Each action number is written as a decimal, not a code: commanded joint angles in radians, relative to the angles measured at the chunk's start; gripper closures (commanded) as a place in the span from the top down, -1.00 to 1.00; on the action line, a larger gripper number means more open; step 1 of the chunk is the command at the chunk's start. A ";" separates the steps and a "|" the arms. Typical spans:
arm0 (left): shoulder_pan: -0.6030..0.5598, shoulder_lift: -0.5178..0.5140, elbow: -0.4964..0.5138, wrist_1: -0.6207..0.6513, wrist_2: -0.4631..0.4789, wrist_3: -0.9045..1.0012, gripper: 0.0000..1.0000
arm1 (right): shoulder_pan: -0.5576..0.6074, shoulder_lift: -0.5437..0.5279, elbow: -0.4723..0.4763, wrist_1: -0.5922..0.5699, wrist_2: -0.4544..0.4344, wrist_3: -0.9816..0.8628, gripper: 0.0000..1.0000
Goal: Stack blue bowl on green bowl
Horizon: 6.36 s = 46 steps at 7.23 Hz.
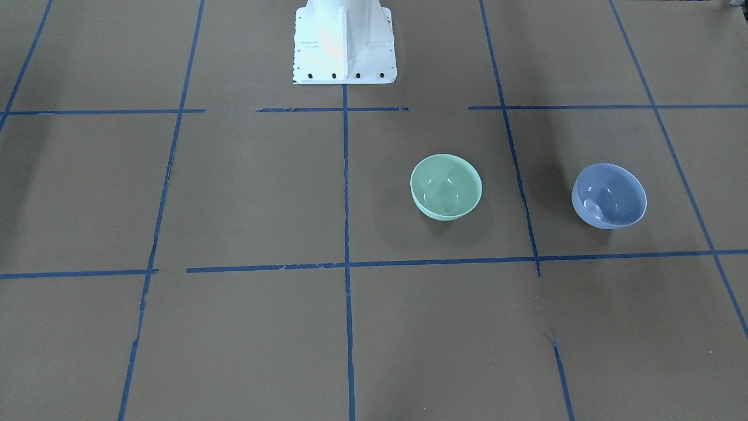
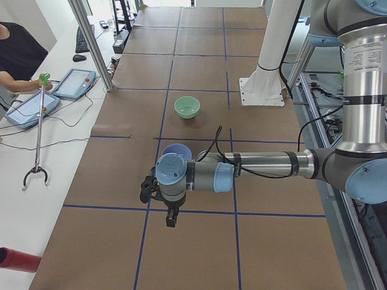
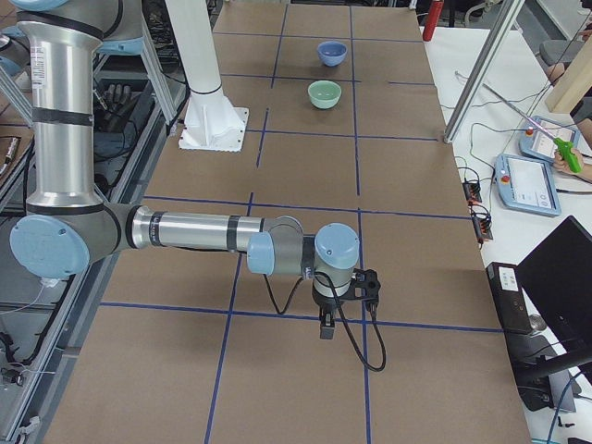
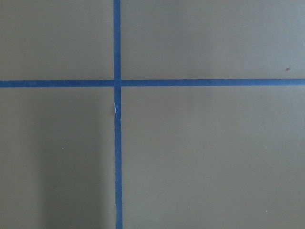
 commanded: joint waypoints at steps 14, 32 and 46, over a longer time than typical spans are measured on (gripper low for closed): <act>0.522 -0.008 0.017 -0.601 0.160 -0.942 1.00 | 0.000 0.000 0.000 0.000 0.000 0.000 1.00; 0.192 -0.221 -0.521 0.476 -0.027 -0.543 -1.00 | 0.000 0.000 0.000 0.000 0.000 0.000 1.00; 0.800 -0.375 -0.207 -0.288 0.121 -1.435 -1.00 | 0.000 0.000 0.000 -0.002 0.000 0.000 1.00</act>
